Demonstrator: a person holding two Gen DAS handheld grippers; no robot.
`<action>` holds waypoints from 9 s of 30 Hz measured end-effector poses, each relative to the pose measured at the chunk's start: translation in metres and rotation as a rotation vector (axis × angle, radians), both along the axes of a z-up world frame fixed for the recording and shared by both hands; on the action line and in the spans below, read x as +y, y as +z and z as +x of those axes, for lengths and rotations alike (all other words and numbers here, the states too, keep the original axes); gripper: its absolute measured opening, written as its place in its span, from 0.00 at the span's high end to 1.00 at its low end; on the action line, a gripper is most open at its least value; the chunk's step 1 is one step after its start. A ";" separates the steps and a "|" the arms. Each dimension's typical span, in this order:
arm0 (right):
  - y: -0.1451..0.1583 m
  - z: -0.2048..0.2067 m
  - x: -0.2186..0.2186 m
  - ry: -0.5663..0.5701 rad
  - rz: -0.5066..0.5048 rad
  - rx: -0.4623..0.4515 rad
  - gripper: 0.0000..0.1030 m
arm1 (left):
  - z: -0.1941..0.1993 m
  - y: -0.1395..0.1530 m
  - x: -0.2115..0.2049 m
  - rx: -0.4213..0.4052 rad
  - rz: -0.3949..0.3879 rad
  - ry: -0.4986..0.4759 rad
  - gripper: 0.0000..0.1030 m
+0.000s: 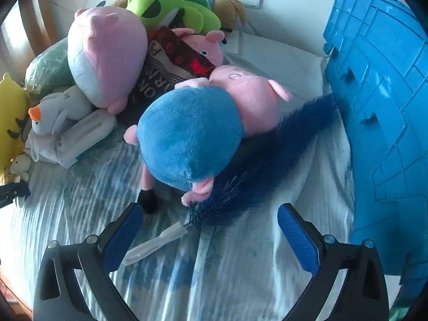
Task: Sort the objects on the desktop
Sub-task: 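Grasp the white bear in blue skirt with the left gripper while the right reaches the feather duster, then grasp the blue feather duster with the right gripper while the left holds the bear, then carry the white bear and blue feather duster over the blue crate, then open both grippers to drop the bear and duster into the crate, then move both grippers back toward the remaining plush pile, then grasp the white duck plush with the left gripper while the right grasps the blue pig plush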
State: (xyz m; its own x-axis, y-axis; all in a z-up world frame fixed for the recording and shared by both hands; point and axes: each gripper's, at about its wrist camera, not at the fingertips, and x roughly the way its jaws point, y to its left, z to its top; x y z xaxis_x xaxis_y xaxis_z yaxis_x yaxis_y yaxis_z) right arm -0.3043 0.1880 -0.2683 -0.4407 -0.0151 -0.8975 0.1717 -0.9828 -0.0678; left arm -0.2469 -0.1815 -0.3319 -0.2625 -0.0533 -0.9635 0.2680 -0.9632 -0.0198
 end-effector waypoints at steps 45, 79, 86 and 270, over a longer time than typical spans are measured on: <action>-0.004 0.004 0.015 -0.107 -0.081 -0.106 0.88 | 0.017 0.051 0.041 0.066 0.016 -0.089 0.73; 0.114 0.122 0.058 -0.089 -0.174 0.052 0.94 | 0.020 0.160 0.099 0.238 0.017 -0.303 0.73; 0.151 0.139 0.056 -0.078 -0.192 0.116 0.95 | 0.017 0.177 0.112 0.266 0.025 -0.337 0.73; 0.005 -0.050 -0.014 -0.017 -0.122 0.043 0.02 | -0.104 0.067 0.115 0.171 0.003 -0.267 0.05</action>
